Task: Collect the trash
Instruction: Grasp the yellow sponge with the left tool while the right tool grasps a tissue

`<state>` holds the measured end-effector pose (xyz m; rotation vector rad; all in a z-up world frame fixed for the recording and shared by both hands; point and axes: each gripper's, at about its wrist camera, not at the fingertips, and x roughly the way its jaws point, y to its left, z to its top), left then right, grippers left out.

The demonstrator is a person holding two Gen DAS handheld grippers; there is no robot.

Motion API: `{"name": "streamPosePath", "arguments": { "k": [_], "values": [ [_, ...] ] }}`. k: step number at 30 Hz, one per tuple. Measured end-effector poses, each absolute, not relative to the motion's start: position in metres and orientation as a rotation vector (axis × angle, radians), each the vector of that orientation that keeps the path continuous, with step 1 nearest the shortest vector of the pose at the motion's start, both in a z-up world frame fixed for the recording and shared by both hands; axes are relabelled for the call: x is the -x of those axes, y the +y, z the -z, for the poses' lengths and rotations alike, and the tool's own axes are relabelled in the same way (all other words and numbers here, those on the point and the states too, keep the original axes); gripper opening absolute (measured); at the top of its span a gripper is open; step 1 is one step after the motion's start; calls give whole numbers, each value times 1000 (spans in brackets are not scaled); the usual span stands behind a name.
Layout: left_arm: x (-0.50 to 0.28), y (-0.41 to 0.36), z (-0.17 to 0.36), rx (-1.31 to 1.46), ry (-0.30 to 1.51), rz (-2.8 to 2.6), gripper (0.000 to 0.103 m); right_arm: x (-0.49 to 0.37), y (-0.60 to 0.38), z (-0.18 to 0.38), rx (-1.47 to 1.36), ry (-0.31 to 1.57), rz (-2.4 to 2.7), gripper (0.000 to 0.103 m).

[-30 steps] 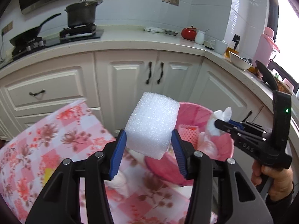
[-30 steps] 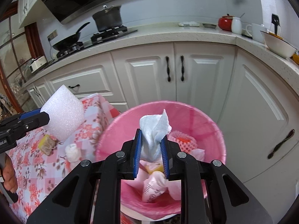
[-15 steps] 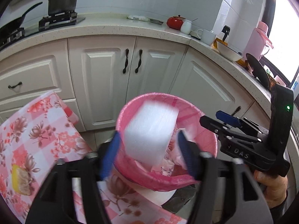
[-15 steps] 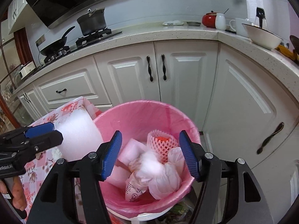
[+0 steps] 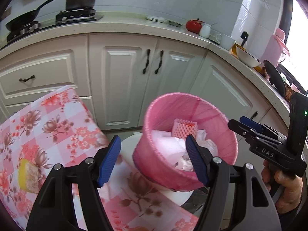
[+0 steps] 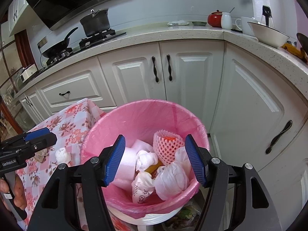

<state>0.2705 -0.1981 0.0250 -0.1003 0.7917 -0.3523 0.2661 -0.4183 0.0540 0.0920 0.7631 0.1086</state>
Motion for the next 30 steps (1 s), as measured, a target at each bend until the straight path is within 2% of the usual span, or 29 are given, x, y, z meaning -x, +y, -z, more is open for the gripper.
{"name": "streamPosePath", "arguments": {
  "k": [4,9,23,30],
  "values": [
    [-264,-173,-29,111,771,307,72,-260,-409,-59,-76,738,-108,74],
    [-255,-133,-31,126,755,228,73,-252,-387,-65,-57,715,-142,78],
    [-234,-54,-28,141,737,59,73,-239,-304,-72,-13,708,-300,79],
    [-228,-13,-13,140,760,-46,72,-235,-252,-59,32,744,-380,79]
  ]
}}
